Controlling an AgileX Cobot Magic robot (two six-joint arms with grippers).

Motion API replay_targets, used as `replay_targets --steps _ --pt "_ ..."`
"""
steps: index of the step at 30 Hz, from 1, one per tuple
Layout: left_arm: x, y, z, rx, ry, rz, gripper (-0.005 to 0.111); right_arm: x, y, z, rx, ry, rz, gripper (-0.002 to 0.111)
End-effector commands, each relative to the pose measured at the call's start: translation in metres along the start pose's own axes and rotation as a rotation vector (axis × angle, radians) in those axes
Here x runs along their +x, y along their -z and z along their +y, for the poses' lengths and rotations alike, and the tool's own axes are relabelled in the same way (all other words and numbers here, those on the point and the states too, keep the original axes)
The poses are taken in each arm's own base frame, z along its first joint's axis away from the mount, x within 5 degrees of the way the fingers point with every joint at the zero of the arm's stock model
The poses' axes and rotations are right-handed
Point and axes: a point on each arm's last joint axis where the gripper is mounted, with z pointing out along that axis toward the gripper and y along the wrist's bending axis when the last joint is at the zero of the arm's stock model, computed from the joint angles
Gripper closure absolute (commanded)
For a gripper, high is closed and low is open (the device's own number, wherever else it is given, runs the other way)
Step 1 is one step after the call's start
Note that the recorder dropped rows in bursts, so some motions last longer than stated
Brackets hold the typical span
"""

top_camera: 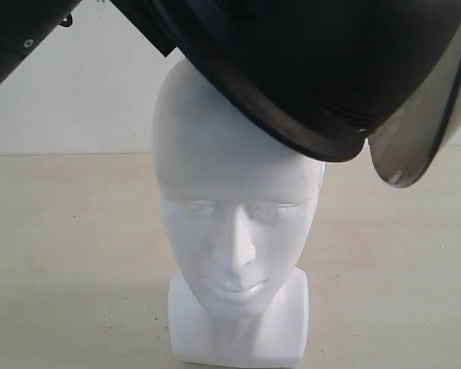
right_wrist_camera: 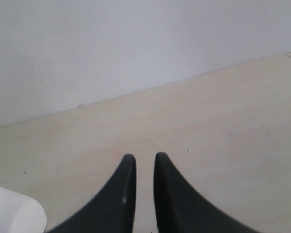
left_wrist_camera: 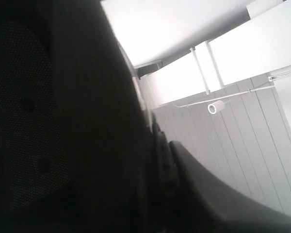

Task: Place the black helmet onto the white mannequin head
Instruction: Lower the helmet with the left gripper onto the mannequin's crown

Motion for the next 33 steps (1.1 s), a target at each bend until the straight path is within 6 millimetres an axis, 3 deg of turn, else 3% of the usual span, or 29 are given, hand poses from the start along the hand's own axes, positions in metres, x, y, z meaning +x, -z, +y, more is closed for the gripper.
replay_targets --steps 1,7,18,33 --pt "-0.014 0.004 -0.009 0.051 -0.037 -0.051 0.102 -0.001 0.000 0.000 0.002 0.002 -0.009 0.095" --pt "-0.029 0.010 -0.004 0.023 -0.061 -0.086 0.102 -0.001 0.000 0.000 0.002 0.002 -0.009 0.095" --pt "-0.034 0.011 0.022 -0.043 -0.033 -0.084 0.102 -0.001 0.000 0.000 0.002 0.002 -0.009 0.095" --pt "-0.038 0.014 0.030 -0.080 -0.062 -0.070 0.102 -0.001 0.000 0.000 0.002 0.002 -0.009 0.095"
